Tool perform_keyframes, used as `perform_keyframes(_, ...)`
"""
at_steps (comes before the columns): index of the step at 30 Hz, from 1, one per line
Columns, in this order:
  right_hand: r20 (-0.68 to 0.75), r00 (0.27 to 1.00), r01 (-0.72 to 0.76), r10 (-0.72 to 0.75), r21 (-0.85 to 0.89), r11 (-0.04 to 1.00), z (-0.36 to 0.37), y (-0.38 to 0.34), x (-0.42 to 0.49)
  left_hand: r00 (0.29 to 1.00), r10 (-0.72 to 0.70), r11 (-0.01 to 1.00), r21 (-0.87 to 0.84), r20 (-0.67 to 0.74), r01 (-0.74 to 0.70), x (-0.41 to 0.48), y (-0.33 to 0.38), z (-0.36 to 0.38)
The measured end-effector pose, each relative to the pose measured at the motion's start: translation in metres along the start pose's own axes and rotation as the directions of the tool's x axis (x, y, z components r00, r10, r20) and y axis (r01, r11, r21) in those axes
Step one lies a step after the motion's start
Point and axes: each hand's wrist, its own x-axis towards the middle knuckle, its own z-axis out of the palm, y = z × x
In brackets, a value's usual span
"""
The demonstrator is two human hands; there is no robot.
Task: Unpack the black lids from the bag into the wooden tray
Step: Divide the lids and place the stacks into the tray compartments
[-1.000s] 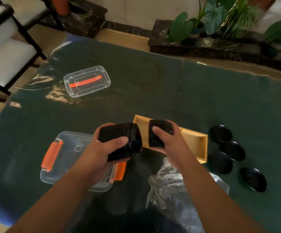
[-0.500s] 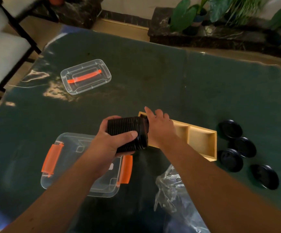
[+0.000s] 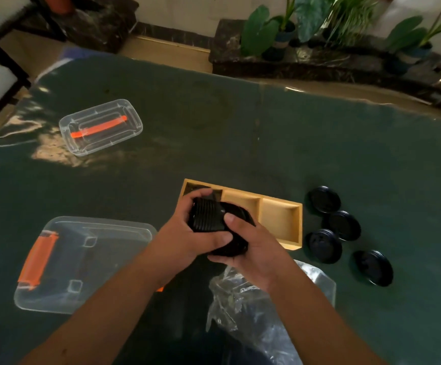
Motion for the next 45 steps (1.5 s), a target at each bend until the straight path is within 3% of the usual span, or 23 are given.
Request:
perform_keyframes(2, -0.014, 1.000, 0.017, -0.017, 0.040, 0.999, -0.013, -0.002, -0.003, 0.998, -0.052, 0.990, -0.127, 0.022, 0.054, 0.001, -0.002, -0.001)
perform_keyframes(4, -0.121, 0.989, 0.076, -0.080, -0.035, 0.996, -0.024, -0.010, -0.003, 0.995, -0.096, 0.974, -0.205, 0.015, 0.097, 0.002, -0.003, -0.003)
perform_keyframes(6, -0.299, 0.930, 0.076, -0.212, -0.411, 0.909, -0.034, -0.023, 0.005, 0.991, -0.135, 0.960, -0.246, 0.007, 0.132, 0.003, -0.006, -0.006)
perform_keyframes(7, -0.357, 0.882, 0.011, -0.308, -0.637, 0.771, -0.037, -0.029, 0.010, 0.987, -0.159, 0.953, -0.259, 0.008, 0.156, 0.002, -0.008, -0.008)
perform_keyframes(9, -0.294, 0.821, -0.110, -0.489, -0.922, 0.370, -0.041, -0.036, 0.026, 0.980, -0.200, 0.936, -0.291, 0.022, 0.197, 0.002, -0.012, -0.007)
perform_keyframes(12, -0.077, 0.867, -0.159, -0.493, -0.979, -0.125, -0.036, -0.033, 0.057, 0.972, -0.234, 0.916, -0.328, 0.027, 0.229, 0.003, -0.015, -0.003)
perform_keyframes(14, -0.029, 0.886, -0.195, -0.463, -0.928, -0.316, -0.032, -0.029, 0.075, 0.970, -0.243, 0.910, -0.340, 0.026, 0.238, 0.002, -0.016, 0.000)
perform_keyframes(16, -0.015, 0.890, -0.221, -0.456, -0.889, -0.401, -0.030, -0.027, 0.088, 0.969, -0.247, 0.909, -0.341, 0.025, 0.241, 0.002, -0.016, 0.000)
perform_keyframes(19, -0.046, 0.915, -0.226, -0.400, -0.881, -0.415, -0.030, -0.020, 0.095, 0.965, -0.263, 0.906, -0.342, 0.003, 0.248, 0.002, -0.017, 0.000)
perform_keyframes(22, -0.063, 0.913, -0.194, -0.403, -0.936, -0.294, -0.033, -0.025, 0.078, 0.961, -0.276, 0.897, -0.352, 0.023, 0.266, 0.002, -0.018, 0.001)
perform_keyframes(24, 0.005, 0.839, -0.064, -0.544, -0.992, -0.107, -0.040, -0.030, 0.049, 0.959, -0.283, 0.886, -0.376, 0.026, 0.272, 0.002, -0.017, 0.005)
perform_keyframes(26, 0.000, 0.794, 0.131, -0.608, -0.977, 0.170, -0.046, -0.030, 0.012, 0.953, -0.303, 0.858, -0.430, 0.018, 0.281, 0.002, -0.017, 0.014)
perform_keyframes(28, 0.038, 0.874, 0.234, -0.484, -0.907, 0.351, -0.043, -0.024, -0.021, 0.943, -0.328, 0.827, -0.467, 0.055, 0.314, 0.002, -0.017, 0.029)
perform_keyframes(30, 0.105, 0.929, 0.218, -0.355, -0.930, 0.297, -0.039, -0.015, -0.037, 0.930, -0.346, 0.824, -0.435, 0.119, 0.363, 0.003, -0.017, 0.049)
perform_keyframes(33, 0.124, 0.892, 0.196, -0.435, -0.972, 0.125, -0.044, -0.008, -0.038, 0.914, -0.353, 0.837, -0.369, 0.198, 0.403, 0.005, -0.019, 0.074)
perform_keyframes(36, 0.096, 0.869, 0.177, -0.486, -0.976, 0.125, -0.060, -0.009, -0.038, 0.907, -0.371, 0.865, -0.280, 0.201, 0.416, 0.011, -0.025, 0.086)
perform_keyframes(38, 0.056, 0.866, 0.141, -0.496, -0.981, 0.135, -0.076, -0.013, -0.037, 0.894, -0.423, 0.891, -0.112, 0.148, 0.441, 0.019, -0.031, 0.092)
perform_keyframes(42, -0.098, 0.829, -0.141, -0.551, -0.989, -0.035, -0.108, -0.031, -0.015, 0.808, -0.586, 0.808, 0.113, 0.058, 0.578, 0.030, -0.043, 0.105)
perform_keyframes(45, -0.160, 0.853, -0.263, -0.498, -0.954, -0.144, -0.119, -0.041, 0.009, 0.748, -0.663, 0.731, 0.202, -0.014, 0.652, 0.033, -0.063, 0.103)
